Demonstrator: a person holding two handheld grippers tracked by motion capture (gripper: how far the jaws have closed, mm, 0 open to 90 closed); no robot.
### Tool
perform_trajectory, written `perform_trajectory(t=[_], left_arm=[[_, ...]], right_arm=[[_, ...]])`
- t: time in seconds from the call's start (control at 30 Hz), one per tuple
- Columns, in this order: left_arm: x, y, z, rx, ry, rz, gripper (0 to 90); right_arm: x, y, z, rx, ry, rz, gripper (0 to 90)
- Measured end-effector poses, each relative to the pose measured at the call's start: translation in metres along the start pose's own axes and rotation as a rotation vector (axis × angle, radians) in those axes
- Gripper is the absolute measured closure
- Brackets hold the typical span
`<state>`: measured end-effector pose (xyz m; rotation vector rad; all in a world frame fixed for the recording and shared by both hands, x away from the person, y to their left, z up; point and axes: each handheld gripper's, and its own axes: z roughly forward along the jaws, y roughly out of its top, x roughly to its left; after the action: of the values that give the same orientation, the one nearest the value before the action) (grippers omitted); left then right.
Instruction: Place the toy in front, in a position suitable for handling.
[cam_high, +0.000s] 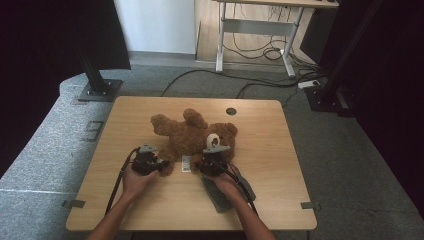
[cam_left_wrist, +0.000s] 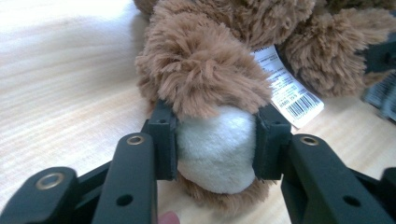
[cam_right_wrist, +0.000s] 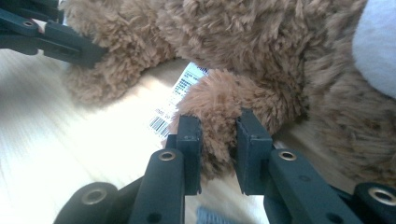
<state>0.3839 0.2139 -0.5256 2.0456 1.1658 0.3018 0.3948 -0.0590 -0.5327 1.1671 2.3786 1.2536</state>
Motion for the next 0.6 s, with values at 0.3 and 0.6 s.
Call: perform_trajectory(t=[0.3, 0.6], left_arm=[[-0.012, -0.011, -0.011, 0.017, -0.011, 0.038, 61.4], [-0.011, -0.015, -0.016, 0.018, -0.006, 0.034, 61.2]], right_arm=[[0.002, -0.009, -0.008, 0.000, 0.019, -0.001, 73.9], [0.007, -0.015, -0.011, -0.002, 0.038, -0.007, 73.4]])
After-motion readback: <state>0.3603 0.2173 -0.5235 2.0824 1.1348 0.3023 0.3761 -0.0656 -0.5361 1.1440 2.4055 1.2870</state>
